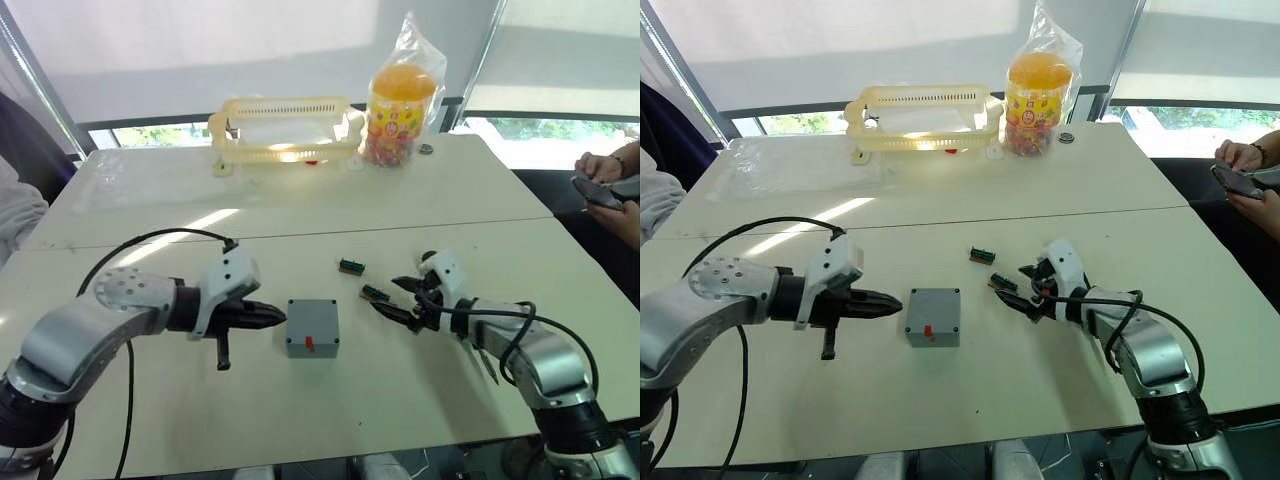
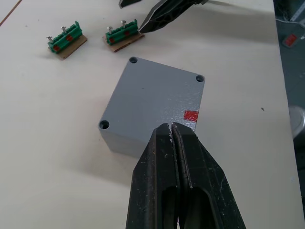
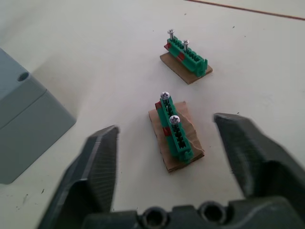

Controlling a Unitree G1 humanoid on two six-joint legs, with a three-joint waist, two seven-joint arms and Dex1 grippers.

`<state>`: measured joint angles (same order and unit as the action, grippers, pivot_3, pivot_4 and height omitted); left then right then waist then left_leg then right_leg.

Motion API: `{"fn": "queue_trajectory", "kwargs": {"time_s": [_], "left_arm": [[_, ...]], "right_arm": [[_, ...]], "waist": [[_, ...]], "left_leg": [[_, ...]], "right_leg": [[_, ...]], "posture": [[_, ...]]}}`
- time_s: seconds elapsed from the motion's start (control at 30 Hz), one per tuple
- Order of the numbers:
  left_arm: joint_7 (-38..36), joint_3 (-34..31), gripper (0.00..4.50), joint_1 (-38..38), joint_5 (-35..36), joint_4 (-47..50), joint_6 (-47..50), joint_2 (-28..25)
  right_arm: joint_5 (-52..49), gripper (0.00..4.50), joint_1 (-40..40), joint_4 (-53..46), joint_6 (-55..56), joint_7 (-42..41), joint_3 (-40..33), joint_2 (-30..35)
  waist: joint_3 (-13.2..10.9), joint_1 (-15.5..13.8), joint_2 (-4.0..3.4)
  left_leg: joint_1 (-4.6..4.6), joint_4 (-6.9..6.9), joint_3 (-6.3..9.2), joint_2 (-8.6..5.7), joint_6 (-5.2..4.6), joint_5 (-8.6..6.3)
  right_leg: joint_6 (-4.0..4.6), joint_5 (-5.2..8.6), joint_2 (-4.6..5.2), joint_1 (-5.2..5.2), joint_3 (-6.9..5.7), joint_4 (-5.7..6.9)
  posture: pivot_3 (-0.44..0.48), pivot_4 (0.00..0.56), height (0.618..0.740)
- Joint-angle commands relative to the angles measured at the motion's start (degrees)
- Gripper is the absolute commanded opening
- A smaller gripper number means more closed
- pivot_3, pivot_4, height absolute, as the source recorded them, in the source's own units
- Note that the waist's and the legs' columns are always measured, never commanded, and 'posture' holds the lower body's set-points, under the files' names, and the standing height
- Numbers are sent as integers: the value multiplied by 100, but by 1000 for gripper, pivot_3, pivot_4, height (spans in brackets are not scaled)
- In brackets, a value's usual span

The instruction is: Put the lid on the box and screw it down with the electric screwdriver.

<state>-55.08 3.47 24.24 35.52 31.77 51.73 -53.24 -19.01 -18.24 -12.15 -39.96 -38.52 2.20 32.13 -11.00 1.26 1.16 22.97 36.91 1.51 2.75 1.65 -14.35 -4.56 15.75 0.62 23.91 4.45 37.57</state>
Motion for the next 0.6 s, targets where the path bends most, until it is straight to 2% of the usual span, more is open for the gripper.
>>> {"fn": "queue_trajectory", "kwargs": {"time_s": [0.03, 0.47, 0.53, 0.6], "left_arm": [[38, -60, 0, -28, -4, 114, -86, -4], [203, 11, 0, -126, -51, 120, -123, 128], [216, 31, 0, -144, -85, 100, -151, 138], [230, 47, 0, -169, -120, 99, -179, 131]], "right_arm": [[72, 2628, -166, 32, 230, 34, 36, -98], [244, 2628, -222, 321, 547, 22, 106, -185], [277, 2061, -224, 349, 593, 24, 127, -190], [291, 1260, -201, 350, 626, 20, 132, -194]], "waist": [[0, -2, 0], [1, -10, 0], [1, -5, 0], [1, -7, 0]], "left_leg": [[6, 2, 0, 0, 0, 0], [38, 10, 1, 0, 0, 0], [38, 10, 1, 0, 0, 0], [37, 10, 1, 0, 0, 0]], "right_leg": [[0, 0, 0, 5, 0, 0], [-17, -12, 0, 35, -1, 1], [-17, -12, 0, 35, -2, 1], [-17, -12, 0, 36, -1, 2]], "posture": [[0, 150, 740], [0, 150, 740], [0, 150, 740], [0, 150, 740]]}}
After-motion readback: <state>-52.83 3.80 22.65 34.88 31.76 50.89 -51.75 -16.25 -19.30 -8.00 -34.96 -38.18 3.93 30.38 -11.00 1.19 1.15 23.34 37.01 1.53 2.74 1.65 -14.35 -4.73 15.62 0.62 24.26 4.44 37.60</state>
